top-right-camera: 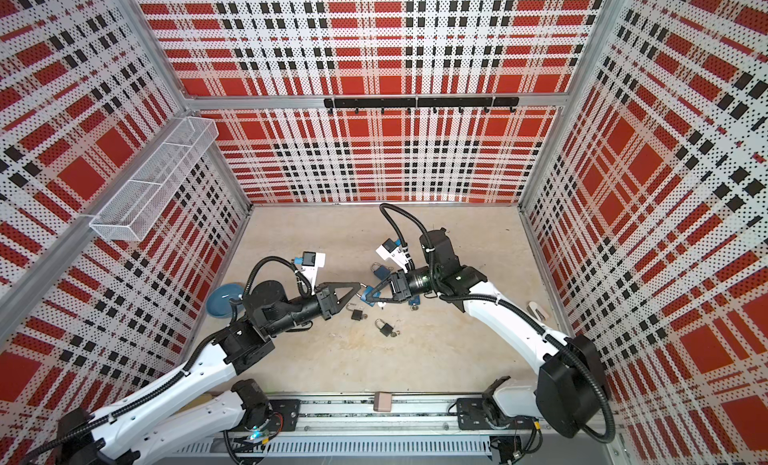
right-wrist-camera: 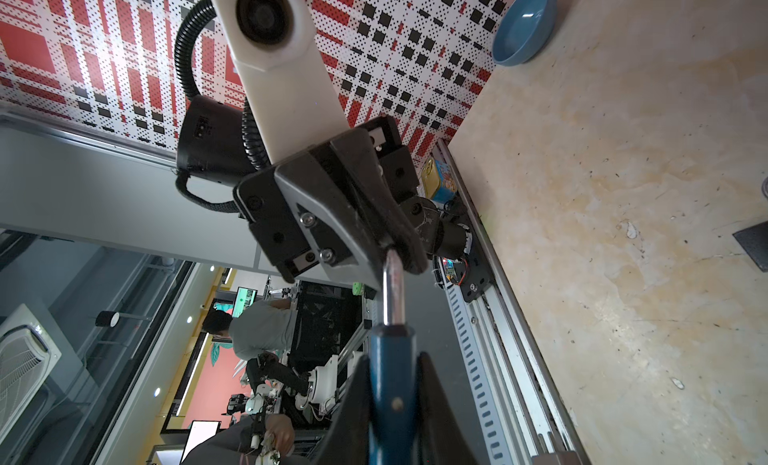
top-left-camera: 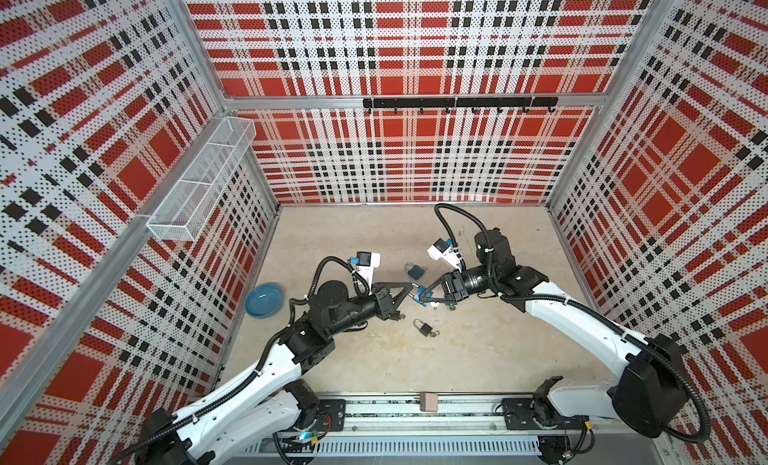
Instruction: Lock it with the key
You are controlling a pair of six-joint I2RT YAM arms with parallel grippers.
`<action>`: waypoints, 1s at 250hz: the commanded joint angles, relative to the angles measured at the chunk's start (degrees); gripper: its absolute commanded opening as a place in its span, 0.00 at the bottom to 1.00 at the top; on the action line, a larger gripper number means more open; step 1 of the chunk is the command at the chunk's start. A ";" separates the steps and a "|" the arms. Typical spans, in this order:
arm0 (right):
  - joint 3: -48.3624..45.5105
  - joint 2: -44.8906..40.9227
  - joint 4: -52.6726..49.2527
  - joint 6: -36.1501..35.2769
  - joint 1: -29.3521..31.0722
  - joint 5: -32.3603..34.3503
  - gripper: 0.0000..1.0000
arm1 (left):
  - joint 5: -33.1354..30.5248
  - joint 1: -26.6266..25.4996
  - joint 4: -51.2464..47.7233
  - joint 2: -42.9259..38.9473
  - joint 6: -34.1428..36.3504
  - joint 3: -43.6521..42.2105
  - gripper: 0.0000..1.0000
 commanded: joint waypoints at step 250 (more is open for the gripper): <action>2.30 -0.22 5.01 -7.79 1.17 9.17 0.00 | 20.01 6.31 -6.78 0.34 -0.10 6.85 0.13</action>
